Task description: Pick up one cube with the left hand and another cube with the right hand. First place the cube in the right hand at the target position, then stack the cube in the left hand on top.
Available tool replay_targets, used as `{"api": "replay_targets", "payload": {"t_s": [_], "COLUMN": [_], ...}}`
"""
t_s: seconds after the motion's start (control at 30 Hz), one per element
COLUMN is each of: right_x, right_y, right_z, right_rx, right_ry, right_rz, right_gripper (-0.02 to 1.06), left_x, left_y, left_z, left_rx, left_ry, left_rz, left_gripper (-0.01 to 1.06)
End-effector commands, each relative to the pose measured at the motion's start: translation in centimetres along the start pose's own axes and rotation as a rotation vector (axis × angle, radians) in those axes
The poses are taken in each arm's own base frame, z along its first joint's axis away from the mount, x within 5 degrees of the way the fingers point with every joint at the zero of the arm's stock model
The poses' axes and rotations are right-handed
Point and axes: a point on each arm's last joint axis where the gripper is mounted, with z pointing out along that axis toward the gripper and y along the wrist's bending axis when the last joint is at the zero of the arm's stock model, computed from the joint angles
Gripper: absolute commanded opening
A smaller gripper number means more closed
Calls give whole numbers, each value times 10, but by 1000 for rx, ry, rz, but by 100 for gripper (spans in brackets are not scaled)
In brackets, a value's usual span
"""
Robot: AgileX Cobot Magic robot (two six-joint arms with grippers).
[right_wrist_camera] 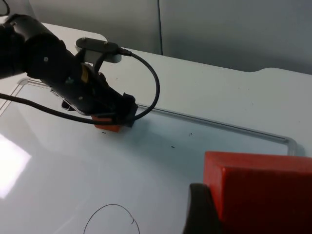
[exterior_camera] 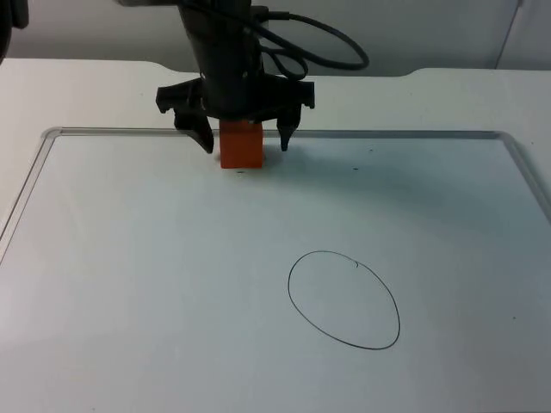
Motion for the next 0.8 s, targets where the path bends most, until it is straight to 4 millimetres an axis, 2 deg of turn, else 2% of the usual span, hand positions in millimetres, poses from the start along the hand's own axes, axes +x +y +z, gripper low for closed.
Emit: {"api": "replay_targets", "payload": {"t_s": [0.0,0.03,0.1,0.17,0.2,0.33,0.37,0.5,0.53,0.67,0.7,0.73,0.77], "right_x": [0,0,-1,-1,-1,-1,-1,-1,-1,-1,-1,-1,-1], "right_y": [1,1,1,1,1,1,1,1,1,1,1,1,1], "right_z": [-1,-1,-1,-1,-1,-1,-1,-1,-1,-1,-1,-1,-1], "right_rx": [-8,-8,-8,-8,-8,-6,-6,-5,-5,-5,-5,-6,-6], "right_ry": [-22,-22,-24,-24,-24,-26,-26,-29,-29,-28,-28,-27,-25], "right_rz": [-7,-7,-7,-7,-7,-9,-9,-10,-10,-10,-10,-9,-9], "right_gripper": [0,0,0,0,0,0,0,0,0,0,0,0,0], "left_x": [-1,-1,-1,-2,-2,-10,-10,-16,-16,-11,-11,-10,-9], "left_y": [-4,-4,-5,-6,-6,-8,-8,-9,-9,-6,-6,-5,-4], "left_z": [-3,-3,-3,-5,-5,-40,-40,-95,-95,-153,-153,-166,-191], "left_rx": [19,19,29,36,36,44,44,48,48,36,36,29,35], "left_ry": [-12,-12,-13,-18,-18,-49,-49,-74,-74,-47,-47,-48,-79], "left_rz": [-12,-12,-19,-22,-22,11,11,143,143,249,249,272,295], "left_gripper": [48,48,29,21,21,21,21,21,21,21,21,21,21]}}
